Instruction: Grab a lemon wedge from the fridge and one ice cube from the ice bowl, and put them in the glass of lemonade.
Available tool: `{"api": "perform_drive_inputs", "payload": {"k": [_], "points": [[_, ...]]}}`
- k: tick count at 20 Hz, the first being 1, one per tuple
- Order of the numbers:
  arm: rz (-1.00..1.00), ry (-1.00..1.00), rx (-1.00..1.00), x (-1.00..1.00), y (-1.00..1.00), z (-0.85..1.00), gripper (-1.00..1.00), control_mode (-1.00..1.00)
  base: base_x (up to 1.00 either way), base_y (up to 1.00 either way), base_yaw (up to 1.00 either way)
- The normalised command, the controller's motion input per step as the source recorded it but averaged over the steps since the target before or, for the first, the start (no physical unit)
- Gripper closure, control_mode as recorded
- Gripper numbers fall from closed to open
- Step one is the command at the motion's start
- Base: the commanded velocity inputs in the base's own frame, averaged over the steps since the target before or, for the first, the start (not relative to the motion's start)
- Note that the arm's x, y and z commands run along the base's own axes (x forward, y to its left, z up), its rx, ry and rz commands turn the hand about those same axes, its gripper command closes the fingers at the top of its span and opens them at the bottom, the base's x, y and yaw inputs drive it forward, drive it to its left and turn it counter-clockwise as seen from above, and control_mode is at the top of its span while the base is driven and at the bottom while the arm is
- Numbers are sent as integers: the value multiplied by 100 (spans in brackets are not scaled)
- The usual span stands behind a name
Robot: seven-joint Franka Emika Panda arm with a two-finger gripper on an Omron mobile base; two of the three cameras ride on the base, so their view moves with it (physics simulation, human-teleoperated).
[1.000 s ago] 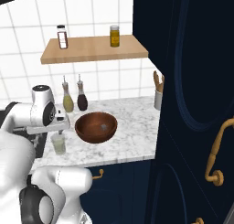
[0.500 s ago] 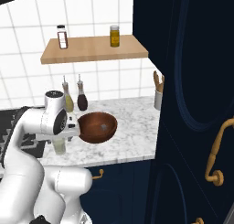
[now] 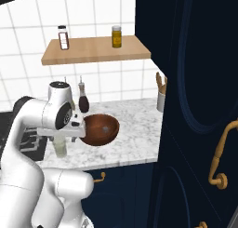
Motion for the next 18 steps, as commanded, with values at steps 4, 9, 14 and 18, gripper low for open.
{"api": "perform_drive_inputs", "payload": {"k": [4,9,14,18], "points": [[-18,-2,0,-64,-2,5,-100,-100,0,0,0],[-2,0,0,-12,-4,0,-100,-100,0,0,0],[0,0,0,0,0,0,-100,100,-19,-2,-2],[0,0,0,0,0,0,-100,100,-89,-20,-43]]}}
